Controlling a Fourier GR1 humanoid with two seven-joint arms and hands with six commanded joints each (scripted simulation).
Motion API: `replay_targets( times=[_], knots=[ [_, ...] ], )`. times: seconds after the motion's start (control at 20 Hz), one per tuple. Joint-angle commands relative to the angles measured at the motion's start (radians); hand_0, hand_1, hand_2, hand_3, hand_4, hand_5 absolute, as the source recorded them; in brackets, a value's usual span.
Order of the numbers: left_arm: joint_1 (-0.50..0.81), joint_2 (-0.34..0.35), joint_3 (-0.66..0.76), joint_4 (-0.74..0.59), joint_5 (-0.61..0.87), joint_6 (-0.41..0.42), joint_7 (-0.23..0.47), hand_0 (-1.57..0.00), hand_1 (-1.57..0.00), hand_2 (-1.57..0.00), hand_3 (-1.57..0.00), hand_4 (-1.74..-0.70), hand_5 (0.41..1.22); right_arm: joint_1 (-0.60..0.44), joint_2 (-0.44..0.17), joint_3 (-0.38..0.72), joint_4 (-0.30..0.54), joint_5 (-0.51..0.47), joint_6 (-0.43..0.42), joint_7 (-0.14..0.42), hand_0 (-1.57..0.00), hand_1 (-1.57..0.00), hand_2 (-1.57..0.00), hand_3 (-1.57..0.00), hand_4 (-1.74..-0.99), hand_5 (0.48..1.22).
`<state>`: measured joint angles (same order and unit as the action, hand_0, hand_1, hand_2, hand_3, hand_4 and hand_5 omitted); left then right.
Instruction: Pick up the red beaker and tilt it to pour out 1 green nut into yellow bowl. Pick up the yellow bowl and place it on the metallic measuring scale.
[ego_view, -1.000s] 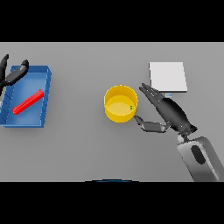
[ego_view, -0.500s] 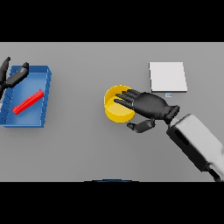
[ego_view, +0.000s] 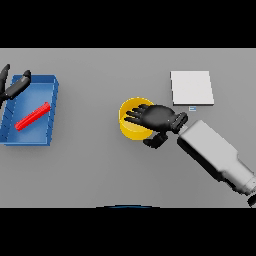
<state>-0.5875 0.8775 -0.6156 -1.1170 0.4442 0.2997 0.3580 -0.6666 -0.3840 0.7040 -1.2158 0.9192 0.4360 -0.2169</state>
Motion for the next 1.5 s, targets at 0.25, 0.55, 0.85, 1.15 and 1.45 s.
replay_targets(
  times=[0.25,0.55,0.85,1.15,1.45],
  knots=[
    [0.012,0.006,0.004,-0.021,0.008,0.007,-0.005,0.00,0.00,0.00,0.00,-0.72,0.688,-0.038,0.030,0.025,0.061,0.002,0.050,-0.001,0.00,0.00,0.00,0.00,-1.297,0.753],
    [0.013,0.006,0.005,-0.011,0.008,-0.002,-0.017,0.00,0.00,0.00,0.00,-0.72,0.692,-0.031,0.035,0.016,0.070,-0.007,0.075,0.014,-0.54,-0.47,-0.31,-0.26,-1.420,0.943],
    [0.009,0.016,0.012,-0.018,0.013,-0.003,-0.014,0.00,0.00,0.00,0.00,-0.73,0.699,-0.039,0.038,0.019,0.080,-0.010,0.057,-0.009,-1.30,-1.28,-1.16,-0.94,-1.640,1.148],
    [0.012,0.019,0.006,-0.024,0.011,-0.015,-0.017,0.00,0.00,0.00,0.00,-0.72,0.695,-0.028,0.026,0.013,0.073,-0.009,0.012,-0.022,-1.50,-1.50,-1.31,-1.25,-1.714,1.202],
    [0.018,0.020,0.005,-0.024,0.012,-0.009,-0.005,0.00,0.00,0.00,0.00,-0.72,0.694,-0.036,-0.008,-0.046,-0.002,-0.063,0.084,0.012,-1.55,-1.55,-1.34,-1.32,-1.734,1.216]
  ],
)
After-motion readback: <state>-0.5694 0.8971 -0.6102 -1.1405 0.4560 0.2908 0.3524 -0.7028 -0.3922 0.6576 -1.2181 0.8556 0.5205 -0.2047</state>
